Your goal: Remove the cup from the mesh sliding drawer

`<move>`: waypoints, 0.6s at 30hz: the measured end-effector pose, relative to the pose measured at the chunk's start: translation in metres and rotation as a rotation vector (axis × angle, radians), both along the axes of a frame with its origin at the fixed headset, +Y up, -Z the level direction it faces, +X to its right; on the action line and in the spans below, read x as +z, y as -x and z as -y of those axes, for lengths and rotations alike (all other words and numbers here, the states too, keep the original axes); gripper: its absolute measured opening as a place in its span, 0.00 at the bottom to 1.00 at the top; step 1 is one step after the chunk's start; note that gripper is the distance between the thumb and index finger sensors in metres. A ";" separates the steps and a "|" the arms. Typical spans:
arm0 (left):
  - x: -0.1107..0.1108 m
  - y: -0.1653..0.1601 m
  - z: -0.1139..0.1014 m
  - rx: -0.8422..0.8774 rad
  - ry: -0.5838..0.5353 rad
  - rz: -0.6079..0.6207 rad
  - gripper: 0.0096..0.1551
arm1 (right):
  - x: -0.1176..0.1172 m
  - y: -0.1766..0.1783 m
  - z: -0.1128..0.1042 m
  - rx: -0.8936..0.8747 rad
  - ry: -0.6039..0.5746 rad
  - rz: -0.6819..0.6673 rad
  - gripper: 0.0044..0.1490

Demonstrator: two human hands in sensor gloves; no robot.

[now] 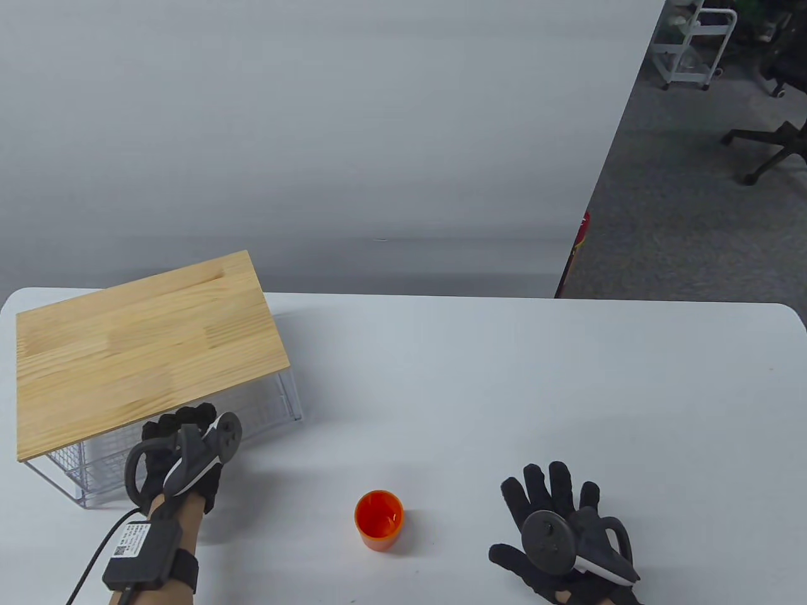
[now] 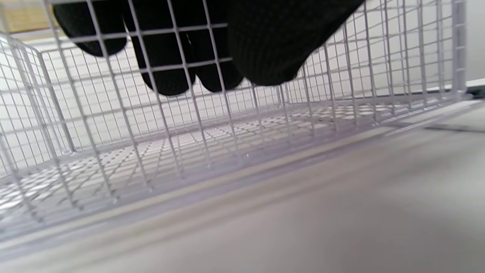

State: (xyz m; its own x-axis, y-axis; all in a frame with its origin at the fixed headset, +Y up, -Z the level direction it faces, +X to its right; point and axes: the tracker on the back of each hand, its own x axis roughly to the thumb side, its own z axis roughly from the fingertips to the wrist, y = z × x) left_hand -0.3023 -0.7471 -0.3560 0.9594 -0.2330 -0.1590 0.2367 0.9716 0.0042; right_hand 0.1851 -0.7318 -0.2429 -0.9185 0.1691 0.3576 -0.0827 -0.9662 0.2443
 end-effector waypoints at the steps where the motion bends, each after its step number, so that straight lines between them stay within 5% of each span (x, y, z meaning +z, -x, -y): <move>1: 0.002 0.001 0.000 0.009 0.011 0.004 0.33 | 0.000 0.000 0.000 0.000 0.000 0.001 0.58; 5: 0.016 0.000 0.001 0.026 0.029 0.085 0.46 | -0.001 0.000 0.000 0.001 0.002 0.001 0.58; 18: 0.059 -0.023 -0.022 0.088 0.027 0.293 0.61 | -0.001 -0.002 -0.003 -0.012 -0.017 0.007 0.59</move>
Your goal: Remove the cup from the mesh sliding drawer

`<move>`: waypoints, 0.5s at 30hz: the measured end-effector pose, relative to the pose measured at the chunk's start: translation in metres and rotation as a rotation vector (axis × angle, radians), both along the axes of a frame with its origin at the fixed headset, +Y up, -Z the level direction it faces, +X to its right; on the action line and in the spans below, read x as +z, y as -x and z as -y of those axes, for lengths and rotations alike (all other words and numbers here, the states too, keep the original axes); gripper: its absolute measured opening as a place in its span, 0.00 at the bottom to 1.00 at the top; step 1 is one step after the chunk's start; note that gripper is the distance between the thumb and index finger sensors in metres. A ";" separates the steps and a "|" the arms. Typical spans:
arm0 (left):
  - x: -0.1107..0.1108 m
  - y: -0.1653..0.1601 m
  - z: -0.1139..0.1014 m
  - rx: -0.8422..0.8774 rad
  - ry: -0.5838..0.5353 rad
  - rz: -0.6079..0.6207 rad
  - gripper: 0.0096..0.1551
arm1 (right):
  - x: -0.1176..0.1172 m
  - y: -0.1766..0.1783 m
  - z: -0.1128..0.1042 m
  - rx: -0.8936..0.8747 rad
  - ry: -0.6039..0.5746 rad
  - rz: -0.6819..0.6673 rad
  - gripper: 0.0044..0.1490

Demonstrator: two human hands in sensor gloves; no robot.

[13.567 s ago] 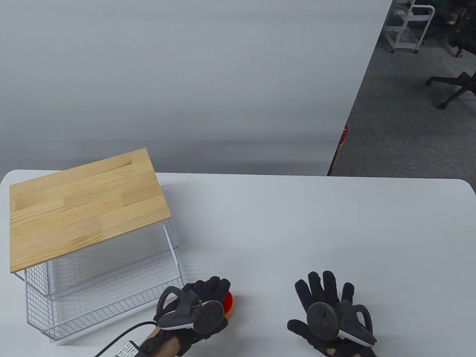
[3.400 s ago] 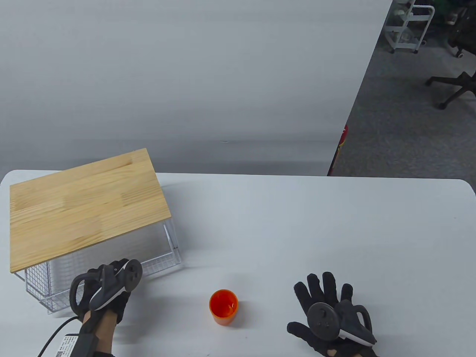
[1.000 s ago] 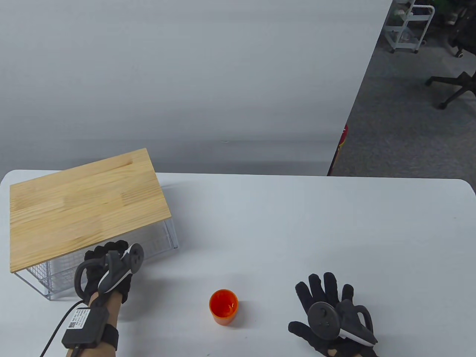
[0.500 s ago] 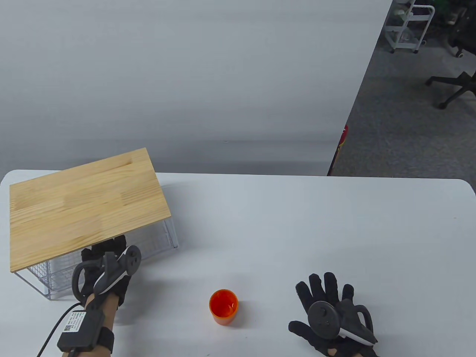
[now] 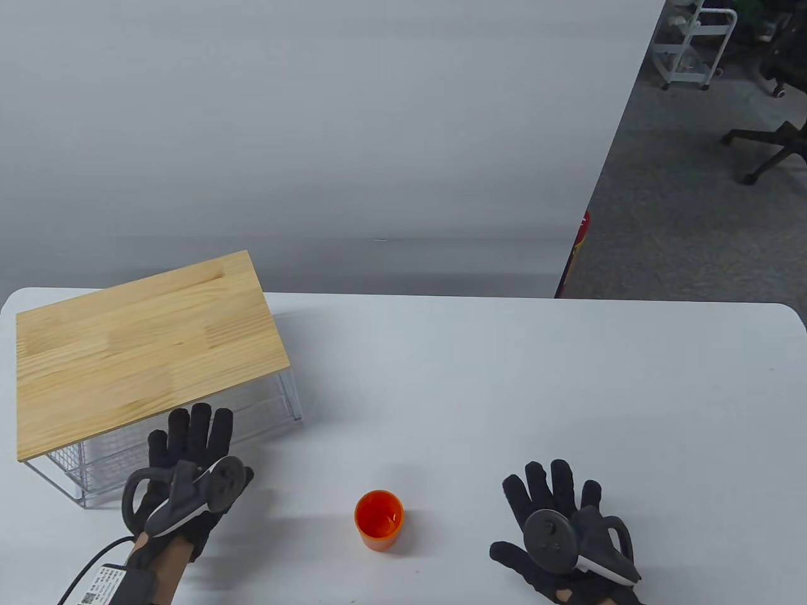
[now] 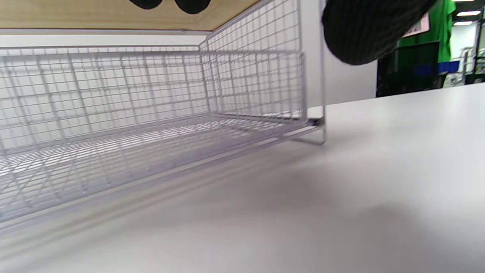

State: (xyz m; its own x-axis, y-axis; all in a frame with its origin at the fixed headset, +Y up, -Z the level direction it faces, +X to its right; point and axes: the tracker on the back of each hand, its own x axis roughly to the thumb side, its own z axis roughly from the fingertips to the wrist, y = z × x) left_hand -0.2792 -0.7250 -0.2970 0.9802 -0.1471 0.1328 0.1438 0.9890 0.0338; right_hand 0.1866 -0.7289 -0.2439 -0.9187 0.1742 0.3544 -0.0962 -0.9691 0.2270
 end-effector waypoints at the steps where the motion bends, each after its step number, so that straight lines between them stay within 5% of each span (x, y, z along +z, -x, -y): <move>1: 0.004 -0.003 -0.004 0.011 0.002 0.026 0.61 | 0.000 0.000 -0.001 -0.005 -0.006 -0.003 0.59; 11: 0.030 -0.031 -0.022 0.038 0.199 0.196 0.65 | 0.005 0.002 -0.008 -0.014 -0.049 -0.033 0.59; 15: 0.035 -0.038 -0.024 0.086 0.165 0.259 0.65 | 0.008 0.003 -0.010 -0.025 -0.077 -0.054 0.59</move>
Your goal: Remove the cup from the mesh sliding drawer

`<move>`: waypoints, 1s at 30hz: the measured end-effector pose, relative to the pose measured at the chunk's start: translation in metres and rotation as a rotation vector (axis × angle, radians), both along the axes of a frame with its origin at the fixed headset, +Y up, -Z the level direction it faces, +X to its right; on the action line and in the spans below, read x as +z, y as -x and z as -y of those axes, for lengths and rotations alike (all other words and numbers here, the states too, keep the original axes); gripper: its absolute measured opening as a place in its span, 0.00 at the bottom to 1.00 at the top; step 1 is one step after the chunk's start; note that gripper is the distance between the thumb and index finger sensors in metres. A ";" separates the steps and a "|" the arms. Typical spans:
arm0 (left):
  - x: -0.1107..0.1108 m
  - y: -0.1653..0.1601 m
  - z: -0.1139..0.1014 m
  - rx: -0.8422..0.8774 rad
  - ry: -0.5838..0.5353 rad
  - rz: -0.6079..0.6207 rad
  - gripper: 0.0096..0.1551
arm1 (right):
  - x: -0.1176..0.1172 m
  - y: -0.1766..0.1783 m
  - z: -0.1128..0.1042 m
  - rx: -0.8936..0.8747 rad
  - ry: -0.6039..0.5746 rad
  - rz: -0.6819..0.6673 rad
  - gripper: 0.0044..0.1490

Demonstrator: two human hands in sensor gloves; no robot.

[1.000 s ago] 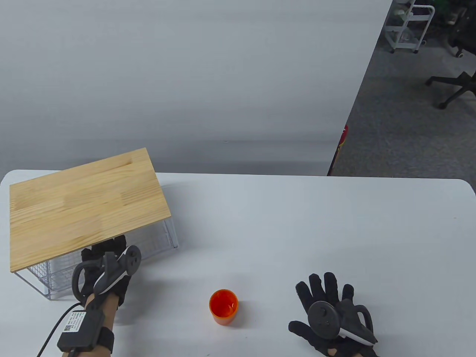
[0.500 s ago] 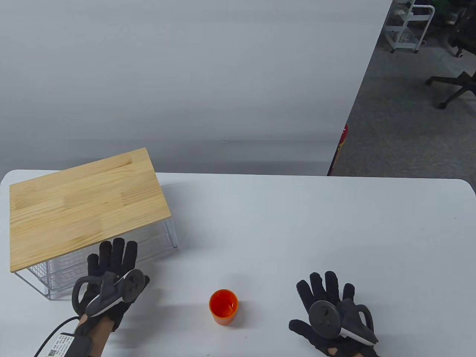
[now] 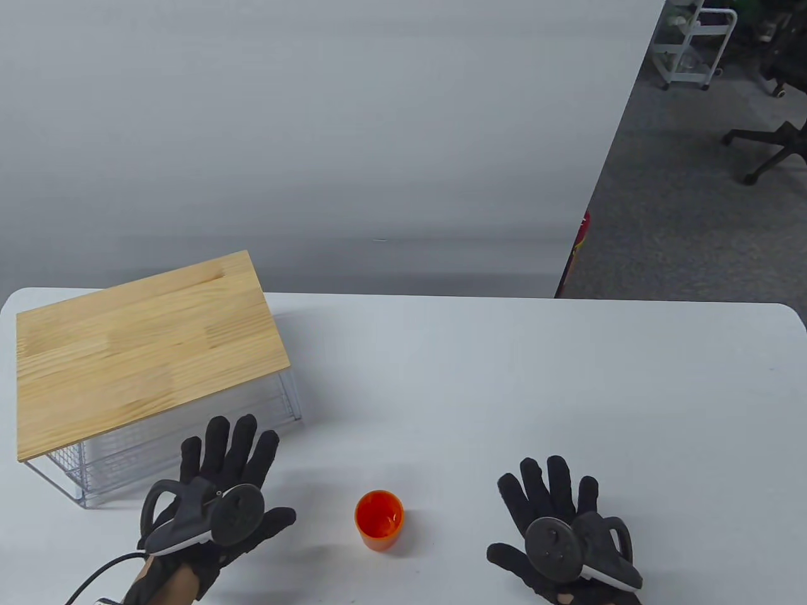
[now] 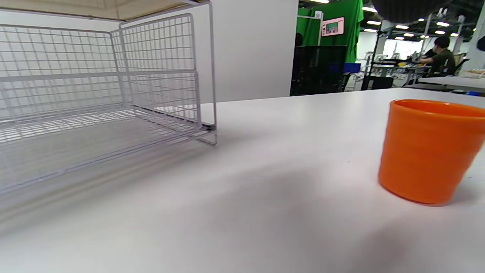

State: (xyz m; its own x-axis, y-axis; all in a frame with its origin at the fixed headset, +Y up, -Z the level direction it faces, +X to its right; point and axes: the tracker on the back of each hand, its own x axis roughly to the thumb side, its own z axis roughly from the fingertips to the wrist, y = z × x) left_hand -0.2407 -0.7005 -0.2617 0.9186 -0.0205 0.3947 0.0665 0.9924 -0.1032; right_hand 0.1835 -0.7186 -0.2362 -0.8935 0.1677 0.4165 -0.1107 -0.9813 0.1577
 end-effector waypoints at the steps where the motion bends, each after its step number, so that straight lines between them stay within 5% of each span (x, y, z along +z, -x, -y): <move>1: 0.002 -0.002 0.001 0.011 0.019 0.003 0.65 | 0.001 0.000 -0.001 -0.004 -0.009 -0.005 0.59; 12: 0.012 -0.004 0.023 0.022 0.100 0.049 0.64 | 0.002 0.000 -0.002 -0.010 -0.016 -0.011 0.59; 30: 0.021 -0.002 0.021 0.025 0.144 0.061 0.61 | 0.005 0.001 -0.006 -0.005 -0.050 -0.038 0.64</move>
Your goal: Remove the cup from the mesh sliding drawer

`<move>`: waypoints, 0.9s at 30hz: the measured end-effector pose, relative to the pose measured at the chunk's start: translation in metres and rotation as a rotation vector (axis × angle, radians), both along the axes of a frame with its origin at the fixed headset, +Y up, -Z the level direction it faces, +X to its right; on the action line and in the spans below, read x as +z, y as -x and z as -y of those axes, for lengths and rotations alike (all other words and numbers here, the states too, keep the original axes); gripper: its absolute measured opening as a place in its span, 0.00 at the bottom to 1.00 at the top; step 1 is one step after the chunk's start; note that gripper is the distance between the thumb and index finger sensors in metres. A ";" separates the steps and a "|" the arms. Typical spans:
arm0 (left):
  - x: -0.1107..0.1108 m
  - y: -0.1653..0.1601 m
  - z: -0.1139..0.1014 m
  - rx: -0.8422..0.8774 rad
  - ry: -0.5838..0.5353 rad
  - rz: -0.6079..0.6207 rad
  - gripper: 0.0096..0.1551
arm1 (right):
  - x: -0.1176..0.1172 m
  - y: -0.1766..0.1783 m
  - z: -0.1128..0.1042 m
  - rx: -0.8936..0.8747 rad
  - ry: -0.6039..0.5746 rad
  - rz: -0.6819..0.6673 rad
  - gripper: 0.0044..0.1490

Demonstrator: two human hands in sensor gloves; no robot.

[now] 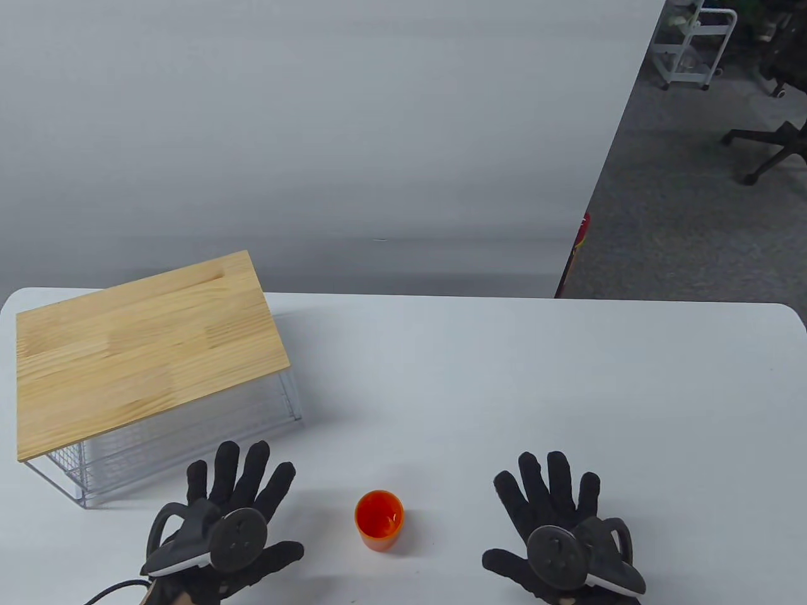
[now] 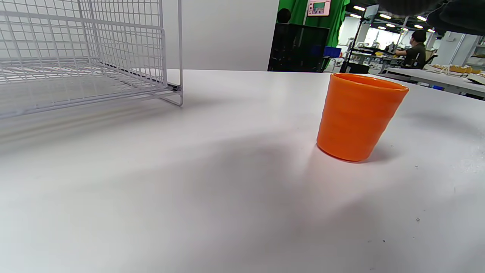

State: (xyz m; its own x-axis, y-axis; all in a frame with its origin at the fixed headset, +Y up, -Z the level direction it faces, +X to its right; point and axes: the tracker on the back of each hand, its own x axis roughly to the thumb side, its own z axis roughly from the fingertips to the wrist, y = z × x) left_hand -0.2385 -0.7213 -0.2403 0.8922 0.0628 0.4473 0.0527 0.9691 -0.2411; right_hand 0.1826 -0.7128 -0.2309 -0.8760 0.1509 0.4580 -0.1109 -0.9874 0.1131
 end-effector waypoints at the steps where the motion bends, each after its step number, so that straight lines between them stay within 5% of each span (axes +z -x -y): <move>1: 0.000 0.001 0.000 0.004 0.012 -0.003 0.61 | 0.000 0.000 0.000 0.001 -0.001 0.001 0.64; 27: -0.003 0.003 0.000 0.032 0.030 -0.007 0.62 | -0.003 0.002 0.006 0.040 -0.001 0.019 0.64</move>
State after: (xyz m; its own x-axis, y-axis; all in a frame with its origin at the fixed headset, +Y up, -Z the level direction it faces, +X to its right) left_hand -0.2415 -0.7213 -0.2429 0.8927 0.1053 0.4382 0.0194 0.9625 -0.2707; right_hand 0.1808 -0.7185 -0.2340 -0.8901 0.1150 0.4410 -0.0733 -0.9912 0.1104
